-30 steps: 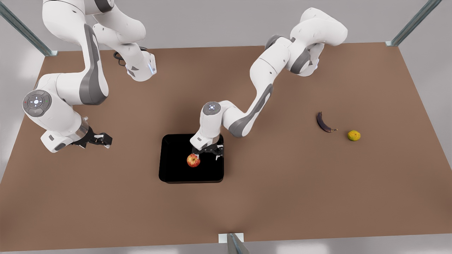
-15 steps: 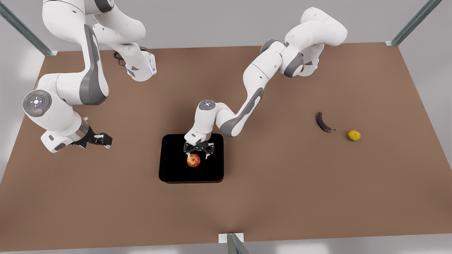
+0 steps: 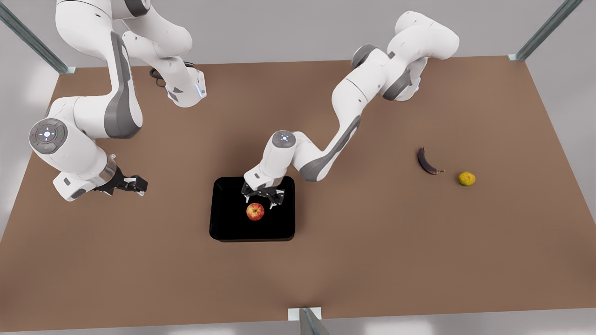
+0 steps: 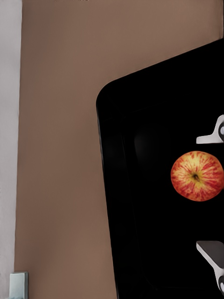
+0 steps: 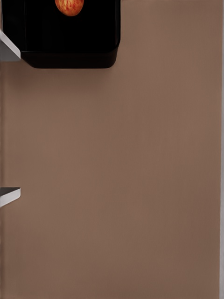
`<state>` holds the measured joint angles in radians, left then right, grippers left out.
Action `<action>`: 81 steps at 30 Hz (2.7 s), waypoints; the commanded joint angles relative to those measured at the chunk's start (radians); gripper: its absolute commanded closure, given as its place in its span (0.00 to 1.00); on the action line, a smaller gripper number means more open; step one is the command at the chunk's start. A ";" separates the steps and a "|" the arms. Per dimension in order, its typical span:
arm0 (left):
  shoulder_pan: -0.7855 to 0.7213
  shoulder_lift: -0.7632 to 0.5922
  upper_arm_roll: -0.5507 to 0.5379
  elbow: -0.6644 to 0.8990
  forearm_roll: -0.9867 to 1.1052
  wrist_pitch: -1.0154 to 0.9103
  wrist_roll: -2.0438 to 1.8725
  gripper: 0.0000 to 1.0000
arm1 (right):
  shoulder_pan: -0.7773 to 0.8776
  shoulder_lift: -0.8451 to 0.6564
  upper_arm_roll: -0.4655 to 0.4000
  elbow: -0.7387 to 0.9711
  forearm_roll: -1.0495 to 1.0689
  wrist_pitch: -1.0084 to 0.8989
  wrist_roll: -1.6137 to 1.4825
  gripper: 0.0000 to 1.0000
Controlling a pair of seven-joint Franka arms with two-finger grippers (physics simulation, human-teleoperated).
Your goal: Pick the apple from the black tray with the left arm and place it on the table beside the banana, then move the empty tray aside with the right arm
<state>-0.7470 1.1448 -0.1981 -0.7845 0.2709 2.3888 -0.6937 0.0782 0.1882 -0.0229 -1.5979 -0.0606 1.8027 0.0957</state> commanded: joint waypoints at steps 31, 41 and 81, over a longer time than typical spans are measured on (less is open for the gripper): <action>-0.057 0.161 0.092 -0.001 -0.030 0.354 0.445 0.00 | -0.001 -0.001 0.000 0.007 0.002 0.001 -0.001 0.00; -0.063 0.194 0.094 0.001 -0.030 0.389 0.444 0.00 | -0.001 -0.001 0.000 0.007 0.001 0.001 -0.001 0.00; -0.061 0.210 0.098 0.008 -0.029 0.401 0.418 0.16 | -0.001 -0.001 0.000 0.007 0.001 0.001 -0.001 0.00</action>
<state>-0.8085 1.3585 -0.0997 -0.7765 0.2405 2.7938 -0.2709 0.0767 0.1885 -0.0229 -1.5912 -0.0606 1.8042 0.0962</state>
